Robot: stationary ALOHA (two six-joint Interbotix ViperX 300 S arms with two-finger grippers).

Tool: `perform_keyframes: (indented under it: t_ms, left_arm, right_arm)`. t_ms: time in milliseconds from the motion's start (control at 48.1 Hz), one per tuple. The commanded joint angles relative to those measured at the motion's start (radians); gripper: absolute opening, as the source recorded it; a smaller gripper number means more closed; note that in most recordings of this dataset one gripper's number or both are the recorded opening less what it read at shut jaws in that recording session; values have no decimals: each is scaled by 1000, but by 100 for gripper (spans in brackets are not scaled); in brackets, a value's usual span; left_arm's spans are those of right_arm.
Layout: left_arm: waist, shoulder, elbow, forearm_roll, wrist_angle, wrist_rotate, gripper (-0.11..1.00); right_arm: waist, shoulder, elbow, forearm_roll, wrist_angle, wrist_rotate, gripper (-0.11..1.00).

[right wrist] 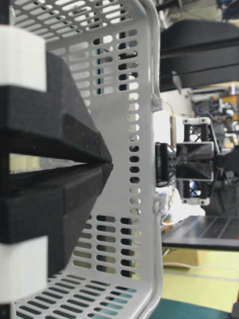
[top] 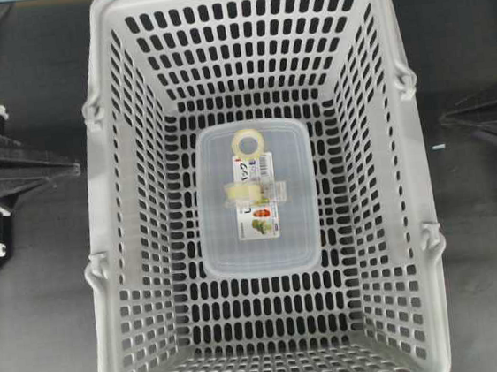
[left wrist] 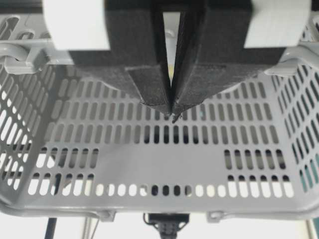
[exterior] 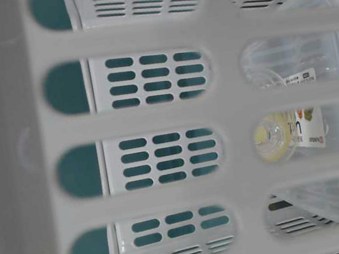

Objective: Pick up the tape dispenser from the shopping basket with the left arm.
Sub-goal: 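Move the left gripper over the basket toward the clear tape dispenser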

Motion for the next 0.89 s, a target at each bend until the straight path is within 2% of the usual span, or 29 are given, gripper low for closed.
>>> perform_keyframes:
  t_ms: [0, 83, 166, 270, 416, 666, 874]
  left_arm:
    - [0, 9, -101, 40, 67, -26, 6]
    - [2, 32, -190, 40, 207, -54, 0]
    - [-2, 72, -281, 40, 348, -74, 0]
    - [-6, 155, -414, 40, 532, -77, 0]
    - [-8, 313, -598, 40, 746, -67, 0]
    - [-9, 594, -871, 41, 1009, -63, 0]
    - [-3, 739, -1011, 41, 1172, -40, 0]
  right_arm:
    - [8, 11, -14, 6, -3, 11, 0]
    - [8, 2, -14, 9, 23, 18, 0]
    - [9, -11, -15, 9, 66, 40, 0]
    - [12, -28, -23, 9, 127, 64, 0]
    - [18, -52, -40, 9, 224, 66, 0]
    - [25, -86, -51, 9, 353, 71, 0]
    - [25, -97, -52, 9, 376, 69, 0]
